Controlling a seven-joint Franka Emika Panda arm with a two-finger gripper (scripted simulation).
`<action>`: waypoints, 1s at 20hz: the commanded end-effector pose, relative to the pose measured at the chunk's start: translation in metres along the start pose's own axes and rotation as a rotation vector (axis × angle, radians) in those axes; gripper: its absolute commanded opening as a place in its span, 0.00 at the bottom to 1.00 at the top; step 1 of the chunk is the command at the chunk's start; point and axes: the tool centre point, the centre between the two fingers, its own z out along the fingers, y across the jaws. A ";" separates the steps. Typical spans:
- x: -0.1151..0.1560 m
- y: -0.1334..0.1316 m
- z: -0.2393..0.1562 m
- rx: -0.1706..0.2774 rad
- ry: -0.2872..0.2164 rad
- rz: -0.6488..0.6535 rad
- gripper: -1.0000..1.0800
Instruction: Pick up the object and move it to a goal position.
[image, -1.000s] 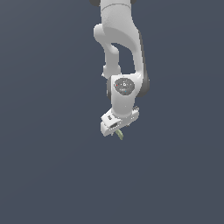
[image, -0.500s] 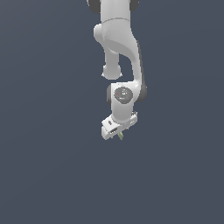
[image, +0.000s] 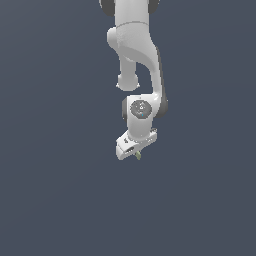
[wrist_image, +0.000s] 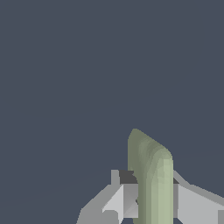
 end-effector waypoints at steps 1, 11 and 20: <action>0.000 0.000 0.000 0.000 0.000 0.000 0.00; 0.002 0.019 -0.024 -0.016 0.040 -0.023 0.00; 0.005 0.066 -0.089 -0.058 0.146 -0.084 0.00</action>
